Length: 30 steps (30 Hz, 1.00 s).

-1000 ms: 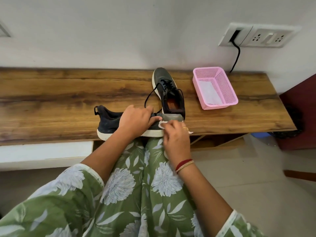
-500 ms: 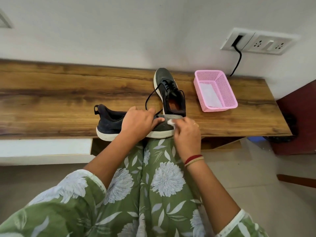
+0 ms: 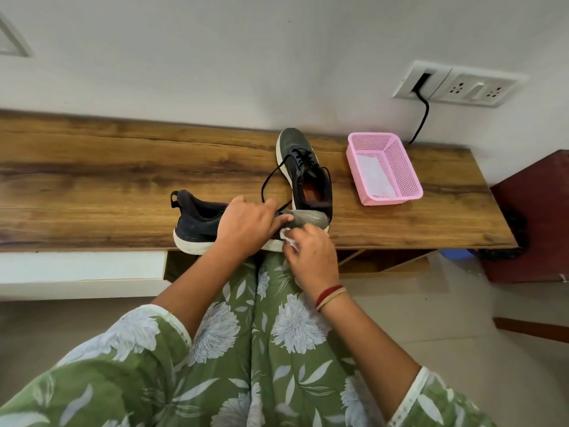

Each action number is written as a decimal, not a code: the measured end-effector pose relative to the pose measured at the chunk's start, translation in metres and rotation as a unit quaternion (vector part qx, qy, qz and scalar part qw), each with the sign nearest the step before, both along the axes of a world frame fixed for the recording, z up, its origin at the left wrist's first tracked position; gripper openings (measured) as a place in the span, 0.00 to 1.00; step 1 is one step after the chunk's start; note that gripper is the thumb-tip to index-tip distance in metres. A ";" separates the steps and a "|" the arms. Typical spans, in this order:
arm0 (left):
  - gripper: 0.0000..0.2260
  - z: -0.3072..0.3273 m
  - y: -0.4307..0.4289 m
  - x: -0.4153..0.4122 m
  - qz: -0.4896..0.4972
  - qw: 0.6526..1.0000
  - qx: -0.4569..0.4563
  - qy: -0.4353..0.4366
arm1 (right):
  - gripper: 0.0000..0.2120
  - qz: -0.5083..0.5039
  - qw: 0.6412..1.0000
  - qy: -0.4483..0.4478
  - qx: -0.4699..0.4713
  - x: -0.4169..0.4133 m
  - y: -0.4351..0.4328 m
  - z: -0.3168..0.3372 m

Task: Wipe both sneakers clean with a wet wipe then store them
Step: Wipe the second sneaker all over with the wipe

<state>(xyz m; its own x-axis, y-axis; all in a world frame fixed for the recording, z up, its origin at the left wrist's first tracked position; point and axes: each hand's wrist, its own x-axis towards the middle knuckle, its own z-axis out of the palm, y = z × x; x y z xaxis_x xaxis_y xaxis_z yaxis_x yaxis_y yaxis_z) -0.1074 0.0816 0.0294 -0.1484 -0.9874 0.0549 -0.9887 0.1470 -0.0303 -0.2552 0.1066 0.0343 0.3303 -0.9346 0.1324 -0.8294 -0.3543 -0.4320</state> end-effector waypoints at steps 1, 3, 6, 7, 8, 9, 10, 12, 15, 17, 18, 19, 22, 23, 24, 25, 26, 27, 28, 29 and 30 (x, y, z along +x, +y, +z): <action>0.22 0.000 -0.001 -0.001 0.000 1.000 -0.004 0.004 | 0.03 -0.008 1.000 0.009 -0.006 -0.007 -0.008 0.000; 0.21 0.000 -0.002 -0.003 -0.003 1.000 -0.007 0.009 | 0.05 -0.074 0.997 -0.006 -0.007 -0.016 -0.024 0.002; 0.20 0.000 -0.001 -0.001 -0.008 0.999 -0.019 0.027 | 0.03 -0.062 0.998 -0.013 0.009 0.004 -0.007 -0.001; 0.20 -0.001 -0.001 0.000 -0.008 0.999 -0.024 0.038 | 0.02 -0.030 0.999 -0.005 0.016 0.011 0.004 -0.003; 0.20 -0.002 -0.002 0.001 -0.006 0.998 -0.030 0.050 | 0.02 -0.005 1.000 -0.002 0.012 0.011 0.009 -0.005; 0.19 -0.003 -0.003 0.001 -0.002 0.998 -0.031 0.060 | 0.02 0.003 1.000 -0.003 0.009 0.007 0.005 -0.005; 0.19 -0.004 -0.004 0.001 0.002 0.997 -0.028 0.067 | 0.03 -0.016 1.000 -0.008 0.011 0.001 -0.004 -0.004; 0.18 -0.006 -0.006 0.000 0.005 0.997 -0.027 0.066 | 0.05 -0.099 0.994 -0.048 0.014 -0.009 -0.022 0.002; 0.19 -0.007 -0.006 0.003 0.001 0.997 -0.032 0.071 | 0.06 -0.091 0.994 -0.054 0.027 0.005 -0.015 0.003; 0.20 -0.008 -0.007 0.006 -0.001 0.997 -0.035 0.064 | 0.05 -0.026 0.998 -0.045 0.041 0.015 0.001 -0.002; 0.20 -0.007 -0.007 0.007 -0.001 0.998 -0.031 0.057 | 0.04 -0.007 0.999 -0.044 0.031 0.012 0.002 -0.004; 0.20 -0.006 -0.007 0.007 0.000 0.998 -0.026 0.056 | 0.04 -0.013 0.998 -0.050 0.023 0.007 -0.002 -0.004; 0.20 -0.002 -0.008 0.004 0.011 0.998 -0.004 0.056 | 0.05 -0.107 0.989 -0.100 0.025 -0.007 -0.024 0.000; 0.20 0.000 -0.012 0.005 0.017 0.998 0.020 0.064 | 0.05 -0.113 0.987 -0.111 0.030 -0.005 -0.025 0.000; 0.21 0.003 -0.016 0.008 0.025 0.994 0.062 0.083 | 0.05 -0.099 0.988 -0.116 0.033 0.001 -0.021 0.000; 0.21 0.006 -0.022 0.012 0.034 0.986 0.118 0.114 | 0.05 -0.072 0.990 -0.119 0.035 0.008 -0.015 -0.001; 0.22 0.009 -0.028 0.018 0.041 0.971 0.181 0.149 | 0.05 -0.043 0.991 -0.121 0.037 0.014 -0.007 -0.003; 0.22 0.012 -0.034 0.024 0.044 0.952 0.238 0.185 | 0.05 -0.015 0.992 -0.121 0.033 0.017 -0.001 -0.005; 0.22 0.015 -0.039 0.029 0.043 0.934 0.281 0.216 | 0.05 0.007 0.992 -0.123 0.023 0.017 0.002 -0.006; 0.21 0.016 -0.044 0.033 0.039 0.921 0.306 0.238 | 0.05 0.010 0.991 -0.135 0.011 0.015 0.001 -0.006; 0.20 0.017 -0.046 0.034 0.036 0.912 0.322 0.253 | 0.04 -0.007 0.988 -0.154 0.000 0.012 -0.004 -0.005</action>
<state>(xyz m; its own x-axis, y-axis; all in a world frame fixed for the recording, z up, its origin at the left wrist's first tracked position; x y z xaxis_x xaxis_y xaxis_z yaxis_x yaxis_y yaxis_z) -0.0730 0.0352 0.0459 -0.1987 -0.8453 -0.4961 -0.8597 -0.0927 0.5024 -0.2429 0.1025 0.0288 0.2613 -0.9389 0.2243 -0.6638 -0.3434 -0.6644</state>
